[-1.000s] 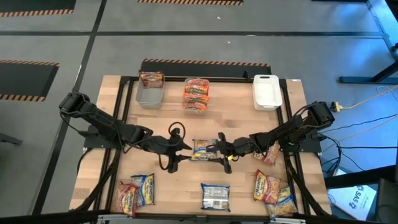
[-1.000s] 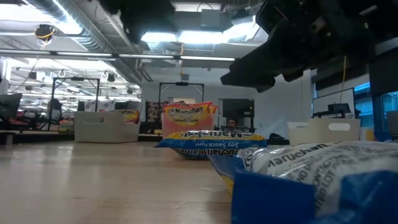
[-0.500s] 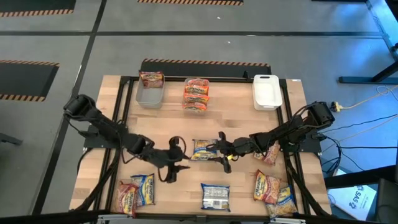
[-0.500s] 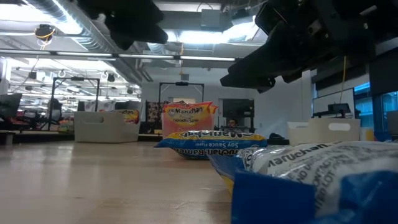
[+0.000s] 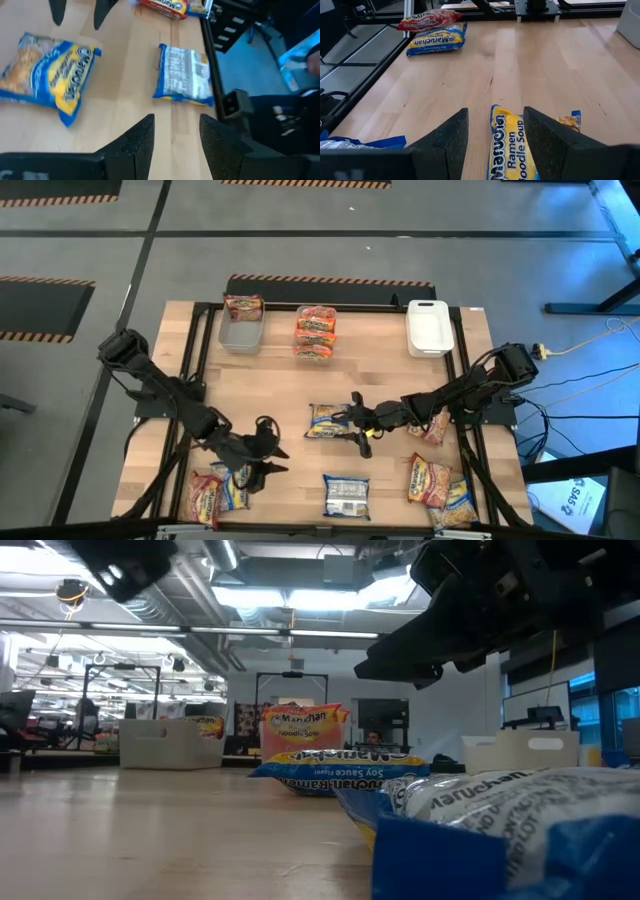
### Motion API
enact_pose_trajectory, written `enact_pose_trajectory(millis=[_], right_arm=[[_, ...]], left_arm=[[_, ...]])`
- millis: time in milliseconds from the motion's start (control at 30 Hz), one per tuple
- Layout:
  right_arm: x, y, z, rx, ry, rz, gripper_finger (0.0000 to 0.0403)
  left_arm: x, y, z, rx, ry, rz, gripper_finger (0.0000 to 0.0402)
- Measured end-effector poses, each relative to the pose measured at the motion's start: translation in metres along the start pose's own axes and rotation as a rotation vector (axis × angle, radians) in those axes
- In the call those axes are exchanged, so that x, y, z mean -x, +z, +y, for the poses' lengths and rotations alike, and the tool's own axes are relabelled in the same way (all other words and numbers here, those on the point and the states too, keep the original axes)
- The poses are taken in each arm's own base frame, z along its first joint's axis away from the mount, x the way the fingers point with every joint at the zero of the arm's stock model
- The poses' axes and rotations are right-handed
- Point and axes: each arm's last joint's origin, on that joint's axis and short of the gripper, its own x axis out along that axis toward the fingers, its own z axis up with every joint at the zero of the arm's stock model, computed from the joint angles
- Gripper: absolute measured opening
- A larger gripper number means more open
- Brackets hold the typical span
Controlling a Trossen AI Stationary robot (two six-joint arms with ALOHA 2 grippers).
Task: Sort Maruchan noodles
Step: Put the bottom left red noodle into the gray bin
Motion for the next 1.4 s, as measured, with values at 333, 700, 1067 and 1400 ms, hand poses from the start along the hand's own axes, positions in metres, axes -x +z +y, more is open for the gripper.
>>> enact_pose_trajectory(millis=[333, 700, 1067, 1400], right_arm=[[0.000, -0.001, 0.000, 0.001, -0.002, 0.006, 0.0177], [0.000, -0.001, 0.000, 0.009, -0.003, 0.008, 0.0177], [0.000, -0.003, -0.002, 0.016, -0.049, 0.022, 0.0177], [0.000, -0.002, -0.002, 0.038, -0.051, 0.022, 0.0177]], left_arm=[[0.041, -0.006, 0.003, 0.238, 0.035, 0.127, 0.0149], [0.049, -0.036, 0.002, 0.509, 0.035, 0.600, 0.0149], [0.038, -0.077, -0.002, 0.729, 0.252, 1.032, 0.0149], [0.018, -0.092, -0.007, 0.814, 0.316, 1.030, 0.0149]])
